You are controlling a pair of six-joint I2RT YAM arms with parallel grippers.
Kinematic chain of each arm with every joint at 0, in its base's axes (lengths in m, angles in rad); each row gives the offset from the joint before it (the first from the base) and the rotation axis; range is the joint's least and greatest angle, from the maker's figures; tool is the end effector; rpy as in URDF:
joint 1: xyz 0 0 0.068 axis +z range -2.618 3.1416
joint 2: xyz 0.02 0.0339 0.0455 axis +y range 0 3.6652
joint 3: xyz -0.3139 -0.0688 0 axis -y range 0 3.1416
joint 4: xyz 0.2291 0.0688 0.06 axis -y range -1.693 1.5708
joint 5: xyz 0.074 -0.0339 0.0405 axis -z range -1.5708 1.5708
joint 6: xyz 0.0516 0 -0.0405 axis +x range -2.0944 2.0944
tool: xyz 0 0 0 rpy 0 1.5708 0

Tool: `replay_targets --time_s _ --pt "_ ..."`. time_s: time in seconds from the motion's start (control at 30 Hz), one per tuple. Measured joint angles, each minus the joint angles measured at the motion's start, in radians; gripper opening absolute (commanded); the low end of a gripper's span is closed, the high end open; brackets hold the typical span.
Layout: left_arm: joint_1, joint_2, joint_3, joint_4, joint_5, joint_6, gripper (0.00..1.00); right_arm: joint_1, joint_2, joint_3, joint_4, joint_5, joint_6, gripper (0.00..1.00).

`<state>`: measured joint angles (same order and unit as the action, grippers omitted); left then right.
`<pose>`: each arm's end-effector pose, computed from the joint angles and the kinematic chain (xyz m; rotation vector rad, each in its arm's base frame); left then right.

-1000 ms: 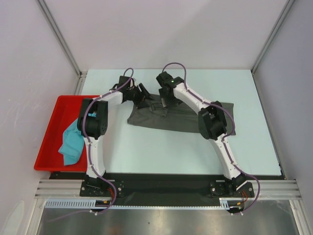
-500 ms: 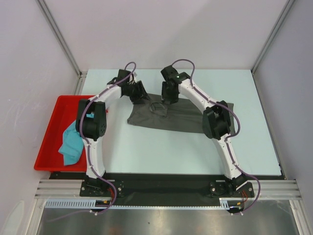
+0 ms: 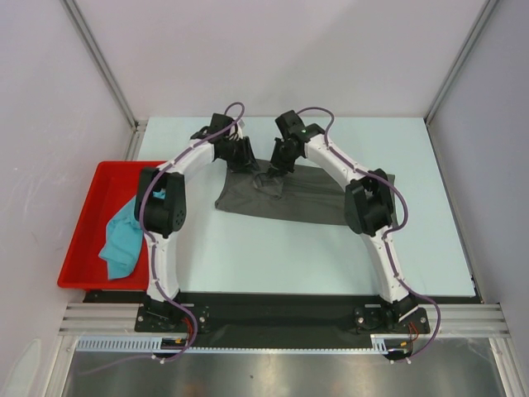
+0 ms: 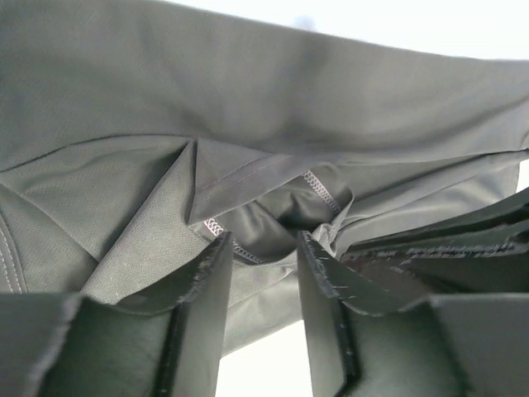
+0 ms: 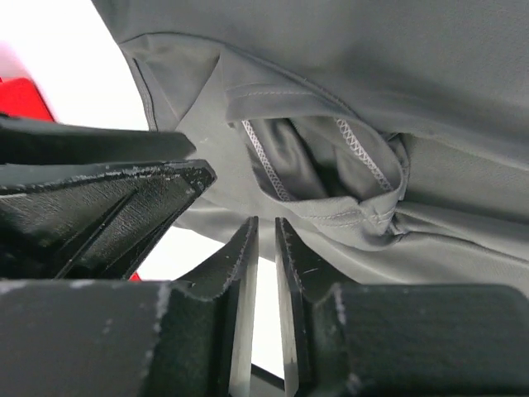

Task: Fold and stack the t-shirts
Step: Fold the tshirt

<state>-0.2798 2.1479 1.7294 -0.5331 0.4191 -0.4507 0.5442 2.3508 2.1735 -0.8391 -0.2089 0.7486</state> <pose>0.4702 -0.1570 0.2396 -0.0456 2.5993 -0.8116 0.4585 0.2900 0.2495 0.1981 2.7318 0.6983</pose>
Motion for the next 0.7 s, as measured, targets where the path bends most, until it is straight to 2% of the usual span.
replay_targets --time_s 0.27,0.4,0.7 --pt "-0.002 -0.009 -0.076 -0.002 -0.037 -0.012 0.36 -0.018 0.058 0.021 -0.004 -0.041 -0.018 0.16" --pt "-0.002 -0.022 -0.145 -0.003 -0.043 -0.024 0.29 -0.018 0.079 0.021 -0.018 -0.043 -0.043 0.16" --pt "-0.002 -0.052 -0.234 0.011 -0.016 -0.031 0.27 -0.036 0.081 0.023 -0.054 -0.003 -0.138 0.16"
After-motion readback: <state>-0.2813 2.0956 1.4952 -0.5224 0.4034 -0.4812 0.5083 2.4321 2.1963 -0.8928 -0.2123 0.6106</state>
